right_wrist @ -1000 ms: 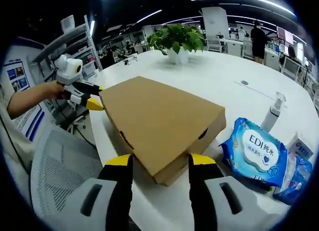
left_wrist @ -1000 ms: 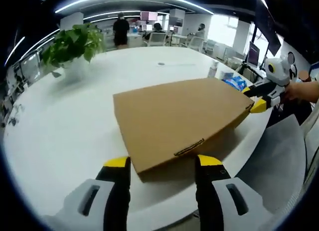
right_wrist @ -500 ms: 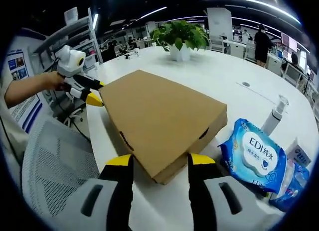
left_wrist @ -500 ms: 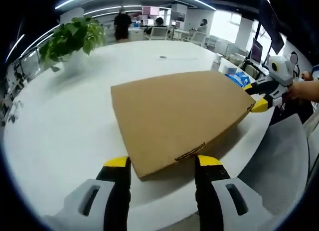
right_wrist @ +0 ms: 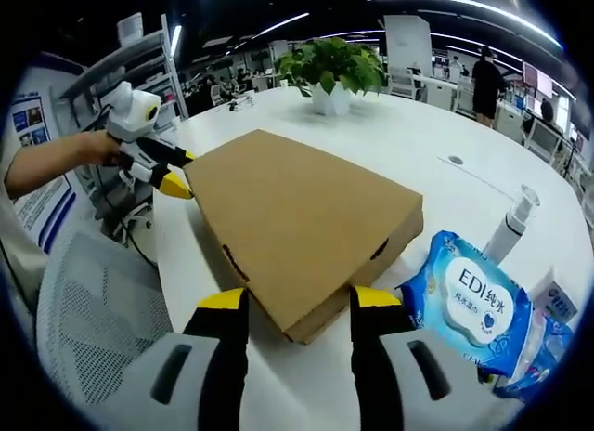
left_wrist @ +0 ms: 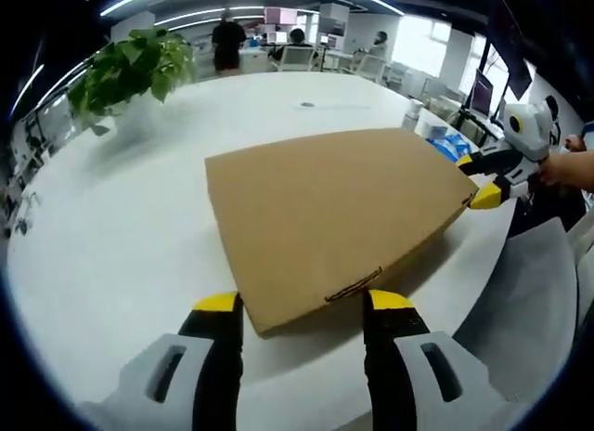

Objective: Operate the shoe box by opening the lid, removing the specified soft item, and placing it in the target area until the item is outside and the box remains undamaged.

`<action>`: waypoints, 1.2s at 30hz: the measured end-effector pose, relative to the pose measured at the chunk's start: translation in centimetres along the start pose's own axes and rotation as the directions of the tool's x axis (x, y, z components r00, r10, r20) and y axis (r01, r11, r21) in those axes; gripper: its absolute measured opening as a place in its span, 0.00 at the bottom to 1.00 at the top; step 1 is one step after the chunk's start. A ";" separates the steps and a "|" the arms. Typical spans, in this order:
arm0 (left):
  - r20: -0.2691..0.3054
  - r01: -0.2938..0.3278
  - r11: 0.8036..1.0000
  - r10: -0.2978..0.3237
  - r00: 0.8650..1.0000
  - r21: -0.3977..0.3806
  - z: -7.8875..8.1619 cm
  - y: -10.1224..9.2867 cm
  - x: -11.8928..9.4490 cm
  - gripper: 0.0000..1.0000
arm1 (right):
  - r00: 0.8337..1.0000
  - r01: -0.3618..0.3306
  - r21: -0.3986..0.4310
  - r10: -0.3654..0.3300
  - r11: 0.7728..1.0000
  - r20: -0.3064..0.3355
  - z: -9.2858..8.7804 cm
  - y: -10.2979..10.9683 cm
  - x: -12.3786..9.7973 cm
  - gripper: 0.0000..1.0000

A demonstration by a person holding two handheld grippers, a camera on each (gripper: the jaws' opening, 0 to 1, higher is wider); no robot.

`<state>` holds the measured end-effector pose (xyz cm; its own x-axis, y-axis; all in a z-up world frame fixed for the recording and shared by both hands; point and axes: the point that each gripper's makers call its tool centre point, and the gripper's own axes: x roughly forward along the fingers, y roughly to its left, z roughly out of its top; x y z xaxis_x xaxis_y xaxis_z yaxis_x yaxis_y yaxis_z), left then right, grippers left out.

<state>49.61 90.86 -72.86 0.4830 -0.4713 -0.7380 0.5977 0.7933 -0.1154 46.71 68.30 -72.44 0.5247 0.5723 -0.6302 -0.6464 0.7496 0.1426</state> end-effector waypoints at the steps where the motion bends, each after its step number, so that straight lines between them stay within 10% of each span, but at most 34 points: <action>1: -0.001 0.001 1.000 -0.001 1.000 0.001 0.2 0.1 0.1 0.51 | 1.000 0.000 0.001 0.000 1.000 0.000 0.1 -0.1 0.1 0.40; 36: -0.010 0.002 1.000 -0.002 1.000 0.002 5.7 2.7 4.8 0.51 | 1.000 0.005 0.016 -0.005 1.000 -0.003 3.4 -6.7 2.7 0.41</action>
<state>57.17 88.53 -72.92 0.4755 -0.4691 -0.7442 0.5998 0.7917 -0.1158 54.26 65.95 -72.51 0.5260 0.5676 -0.6333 -0.6349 0.7575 0.1516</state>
